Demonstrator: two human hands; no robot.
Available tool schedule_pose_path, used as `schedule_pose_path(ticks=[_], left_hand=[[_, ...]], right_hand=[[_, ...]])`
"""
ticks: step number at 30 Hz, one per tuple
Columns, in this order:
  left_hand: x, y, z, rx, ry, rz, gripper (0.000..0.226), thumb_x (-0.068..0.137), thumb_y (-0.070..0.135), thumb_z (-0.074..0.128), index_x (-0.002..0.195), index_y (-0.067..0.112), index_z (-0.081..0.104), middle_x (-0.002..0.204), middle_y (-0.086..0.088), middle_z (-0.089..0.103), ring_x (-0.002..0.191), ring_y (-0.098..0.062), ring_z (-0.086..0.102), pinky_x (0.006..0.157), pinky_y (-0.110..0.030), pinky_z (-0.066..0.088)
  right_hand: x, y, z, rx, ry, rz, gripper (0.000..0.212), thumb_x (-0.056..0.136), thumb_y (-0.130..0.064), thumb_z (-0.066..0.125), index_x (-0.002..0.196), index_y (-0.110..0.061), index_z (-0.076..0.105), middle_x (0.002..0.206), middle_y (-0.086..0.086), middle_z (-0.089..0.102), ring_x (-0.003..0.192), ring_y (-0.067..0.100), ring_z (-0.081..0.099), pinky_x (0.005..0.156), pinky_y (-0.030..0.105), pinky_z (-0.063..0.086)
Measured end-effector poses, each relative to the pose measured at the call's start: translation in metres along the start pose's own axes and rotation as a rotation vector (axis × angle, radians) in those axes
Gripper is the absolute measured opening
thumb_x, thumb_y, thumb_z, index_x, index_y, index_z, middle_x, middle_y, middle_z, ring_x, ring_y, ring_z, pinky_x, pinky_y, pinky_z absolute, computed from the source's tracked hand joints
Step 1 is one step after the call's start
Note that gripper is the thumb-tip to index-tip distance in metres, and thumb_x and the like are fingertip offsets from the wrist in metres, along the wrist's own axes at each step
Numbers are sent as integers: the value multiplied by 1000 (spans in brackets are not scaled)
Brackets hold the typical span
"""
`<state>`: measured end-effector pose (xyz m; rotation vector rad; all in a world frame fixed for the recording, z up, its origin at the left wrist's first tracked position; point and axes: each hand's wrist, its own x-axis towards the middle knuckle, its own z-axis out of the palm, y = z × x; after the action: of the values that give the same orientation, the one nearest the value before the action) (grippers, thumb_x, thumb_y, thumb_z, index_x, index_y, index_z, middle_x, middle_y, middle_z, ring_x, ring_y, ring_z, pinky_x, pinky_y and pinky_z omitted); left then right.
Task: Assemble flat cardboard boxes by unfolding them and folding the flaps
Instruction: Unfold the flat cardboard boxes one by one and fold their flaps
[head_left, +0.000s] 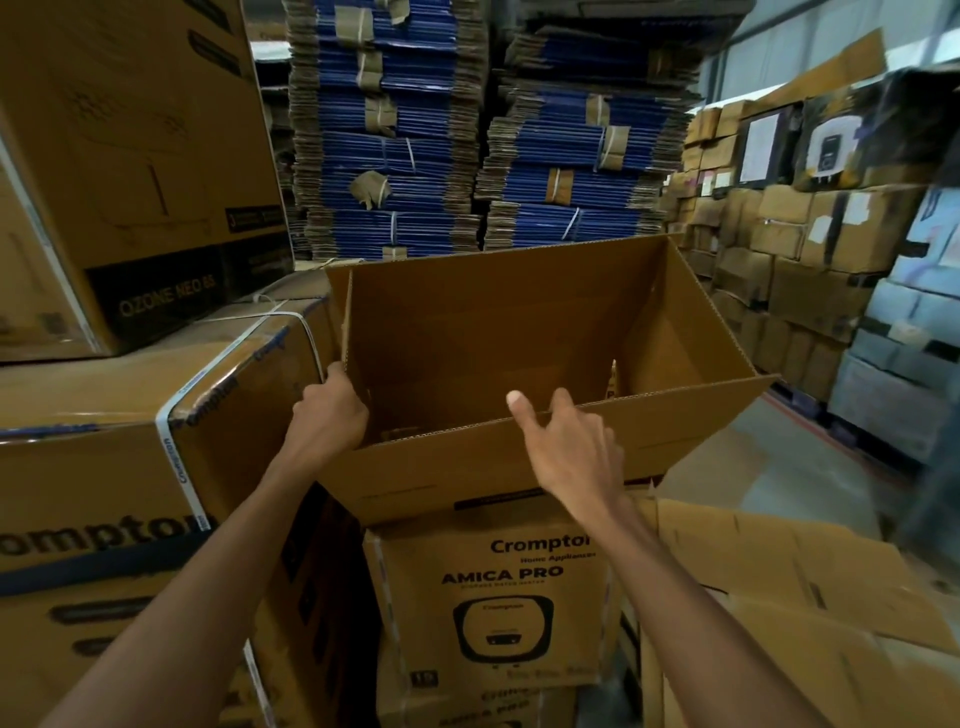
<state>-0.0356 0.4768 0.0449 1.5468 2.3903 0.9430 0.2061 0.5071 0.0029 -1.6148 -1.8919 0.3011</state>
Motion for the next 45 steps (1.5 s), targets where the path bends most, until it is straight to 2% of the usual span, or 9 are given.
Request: schedule_pose_path(ticks=[7, 12, 15, 19, 22, 28, 33, 38, 45], left_hand=[[-24, 32, -18, 55, -88, 152, 31, 108, 18, 37, 138, 13, 43, 92, -6, 63, 67, -18, 59, 58, -36, 55], [-48, 68, -22, 115, -230, 298, 37, 108, 20, 42, 144, 21, 45, 94, 4, 60, 75, -10, 63, 57, -23, 52], [-50, 89, -18, 105, -284, 375, 33, 105, 18, 45, 136, 21, 54, 105, -2, 66, 88, -17, 68, 72, -38, 62], [-38, 103, -22, -86, -400, 294, 19, 105, 24, 48, 116, 19, 63, 102, -6, 70, 87, -24, 72, 69, -42, 64], [-36, 109, -27, -282, -539, 188, 26, 107, 38, 44, 117, 25, 64, 111, -6, 69, 95, -23, 69, 70, -38, 61], [-50, 72, -2, -295, -815, 370, 99, 84, 72, 59, 161, 40, 6, 166, 5, 23, 148, -24, 33, 110, -44, 37], [-51, 29, 59, 79, -421, 461, 101, 100, 40, 60, 153, 49, -25, 152, -13, 43, 126, -28, 53, 110, -45, 46], [-37, 31, 70, -119, -201, 495, 84, 100, 16, 53, 160, 43, 1, 113, -6, 62, 87, -21, 67, 75, -41, 63], [-4, 62, 28, -408, 59, 459, 41, 98, 8, 59, 139, 13, 53, 93, 18, 62, 77, 6, 65, 69, -12, 55]], right_hand=[[49, 4, -35, 78, 76, 7, 44, 108, -34, 38, 131, -2, 56, 72, -1, 56, 49, 8, 49, 35, 17, 34], [87, -26, -46, 129, 101, -31, 43, 107, -34, 39, 137, -4, 49, 113, 13, 65, 78, 20, 59, 67, 35, 48], [97, -48, -42, 182, 75, -48, 41, 109, -34, 38, 141, -8, 43, 120, 13, 59, 84, 22, 60, 67, 34, 45], [109, -56, -34, 409, -17, 44, 68, 99, -69, 32, 146, -19, 36, 136, 15, 54, 111, 34, 58, 83, 44, 50], [117, -55, -30, 587, -99, 93, 66, 94, -64, 48, 145, -24, 36, 133, 10, 53, 109, 32, 57, 62, 34, 45], [138, -47, -30, 582, -104, 121, 54, 102, -39, 40, 151, -19, 31, 133, 13, 57, 97, 28, 65, 62, 36, 49], [138, -46, -29, 632, -125, 76, 66, 108, -34, 36, 161, -33, -4, 126, 7, 56, 105, 37, 64, 83, 49, 56], [139, -46, -18, 783, -161, 50, 69, 95, -55, 47, 152, -20, 30, 146, 11, 45, 127, 34, 53, 104, 55, 48], [54, -52, 1, 987, -412, -9, 50, 106, -49, 43, 122, -7, 64, 113, 14, 72, 77, 28, 73, 67, 39, 62]])
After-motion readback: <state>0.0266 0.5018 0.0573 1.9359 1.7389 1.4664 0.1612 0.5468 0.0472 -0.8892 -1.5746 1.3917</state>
